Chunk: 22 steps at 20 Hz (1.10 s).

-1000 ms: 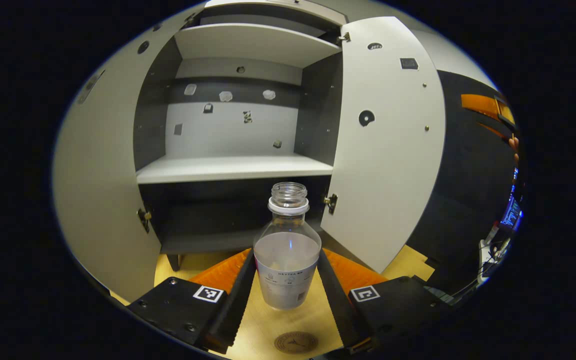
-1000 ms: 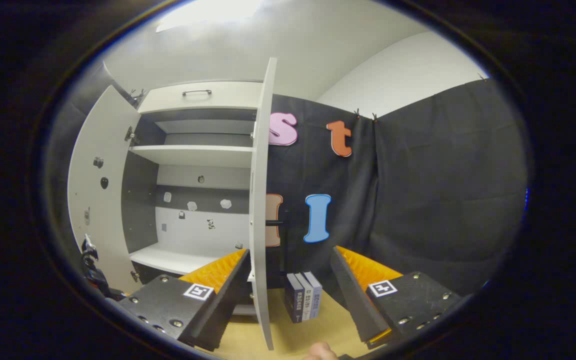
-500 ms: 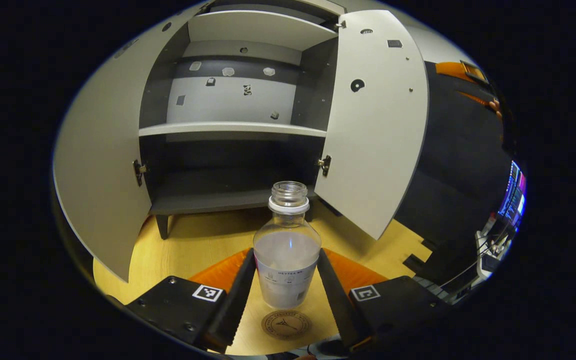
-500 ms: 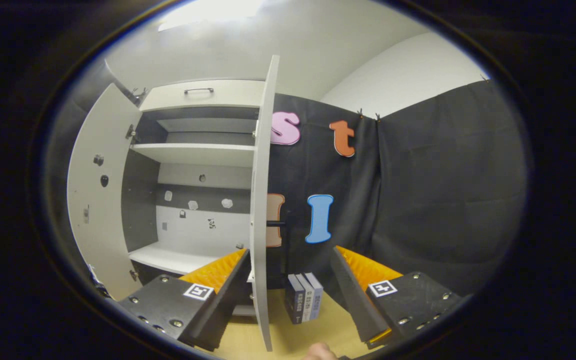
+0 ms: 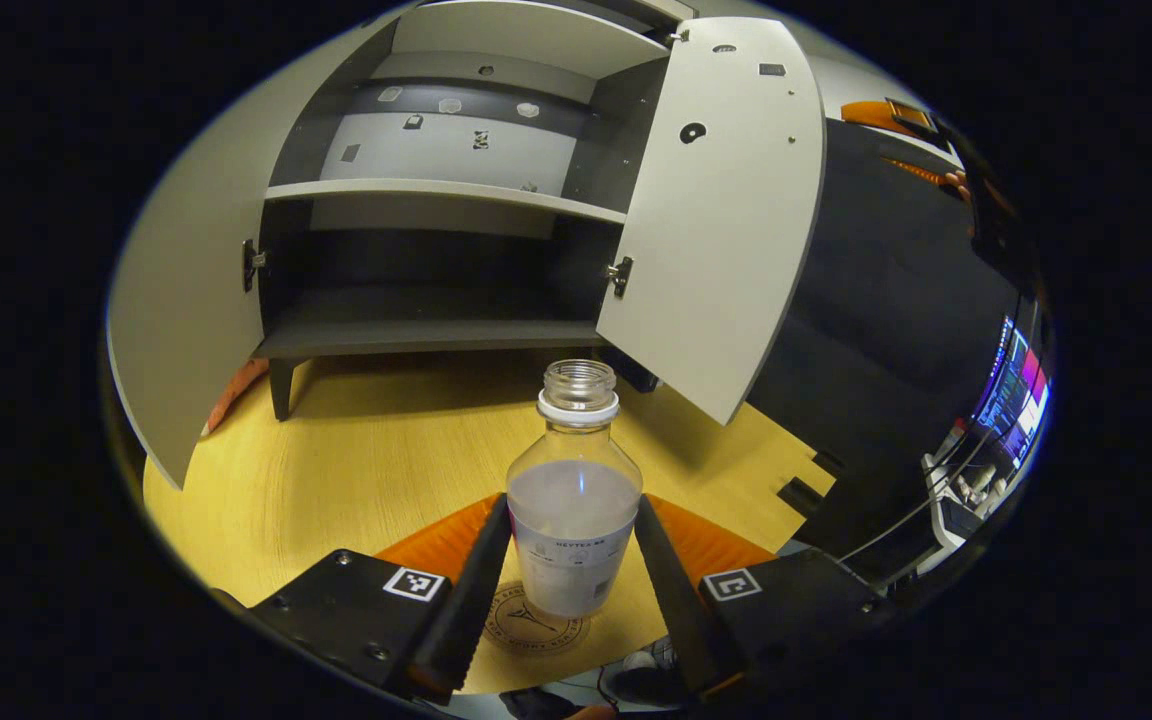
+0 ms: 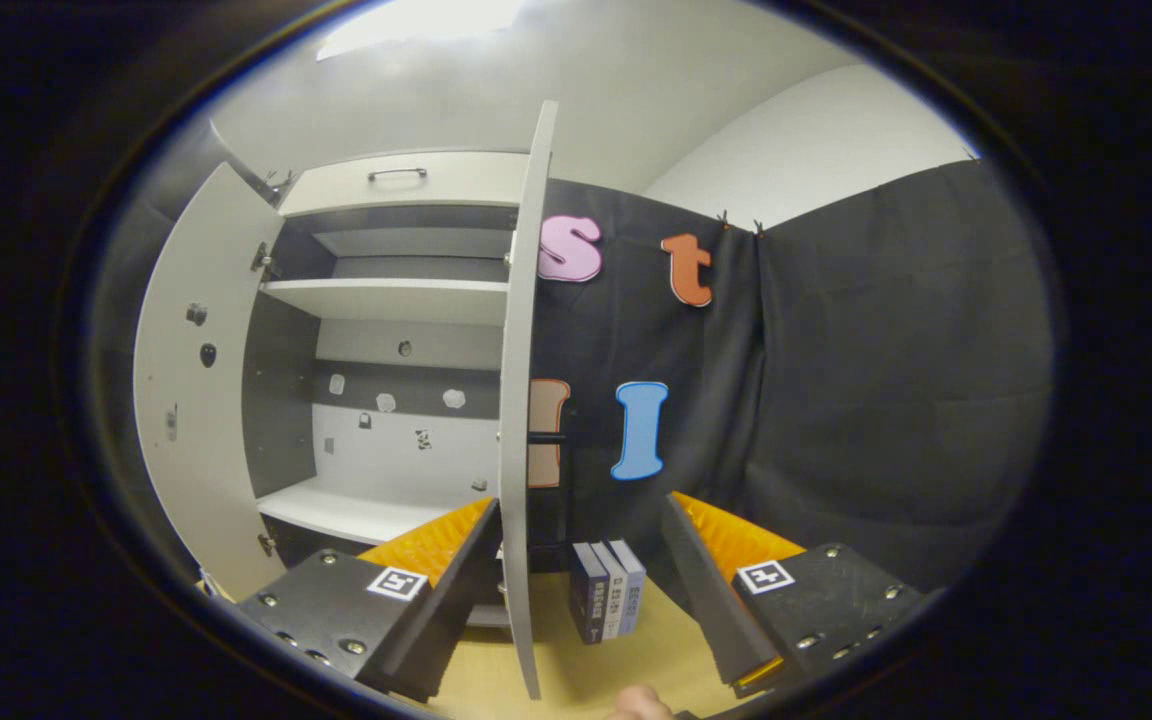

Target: Grasp the bottle in the cabinet with the left hand and place it on the coaster, then close the right door with the right hand and the left door with the left hand.

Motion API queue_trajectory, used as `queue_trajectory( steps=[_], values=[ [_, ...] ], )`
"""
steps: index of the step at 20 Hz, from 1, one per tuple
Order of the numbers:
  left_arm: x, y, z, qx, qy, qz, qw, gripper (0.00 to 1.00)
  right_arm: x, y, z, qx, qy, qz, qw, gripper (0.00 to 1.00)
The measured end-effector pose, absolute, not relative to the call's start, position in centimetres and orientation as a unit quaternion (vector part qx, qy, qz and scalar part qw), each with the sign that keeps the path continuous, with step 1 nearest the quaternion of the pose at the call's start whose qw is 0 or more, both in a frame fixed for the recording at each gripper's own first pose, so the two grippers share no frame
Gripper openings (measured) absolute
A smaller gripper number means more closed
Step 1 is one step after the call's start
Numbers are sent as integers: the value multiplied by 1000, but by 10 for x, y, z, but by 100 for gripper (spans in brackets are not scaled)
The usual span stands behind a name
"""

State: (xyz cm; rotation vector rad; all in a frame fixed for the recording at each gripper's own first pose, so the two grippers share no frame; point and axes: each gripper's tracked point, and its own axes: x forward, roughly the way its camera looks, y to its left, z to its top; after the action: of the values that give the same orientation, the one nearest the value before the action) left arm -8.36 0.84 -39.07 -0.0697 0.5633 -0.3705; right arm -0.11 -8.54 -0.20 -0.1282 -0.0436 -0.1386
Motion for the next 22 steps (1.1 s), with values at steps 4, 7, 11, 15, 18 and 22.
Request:
queue_trajectory(
  steps=[4, 7, 11, 15, 18, 22],
  values=[
    [-90, 17, -407, -29, 293, -168, 941, 80, -1, -84, -4, -61, -18, -64, 996, 94],
    [-90, 26, -409, -24, 288, -157, 945, 80, -1, -83, -6, -63, -17, -62, 996, 94],
    [-89, 30, -418, -30, 294, -147, 944, 80, 2, -79, -6, -66, -16, -59, 996, 93],
    [-86, 31, -419, -33, 292, -144, 945, 80, 7, -77, -9, -69, -13, -54, 996, 94],
    [-92, 30, -425, -32, 310, -148, 939, 80, 9, -74, -11, -67, -13, -50, 996, 94],
    [-101, 29, -426, -17, 333, -148, 931, 80, 12, -71, -13, -65, -12, -44, 997, 94]
  ],
)
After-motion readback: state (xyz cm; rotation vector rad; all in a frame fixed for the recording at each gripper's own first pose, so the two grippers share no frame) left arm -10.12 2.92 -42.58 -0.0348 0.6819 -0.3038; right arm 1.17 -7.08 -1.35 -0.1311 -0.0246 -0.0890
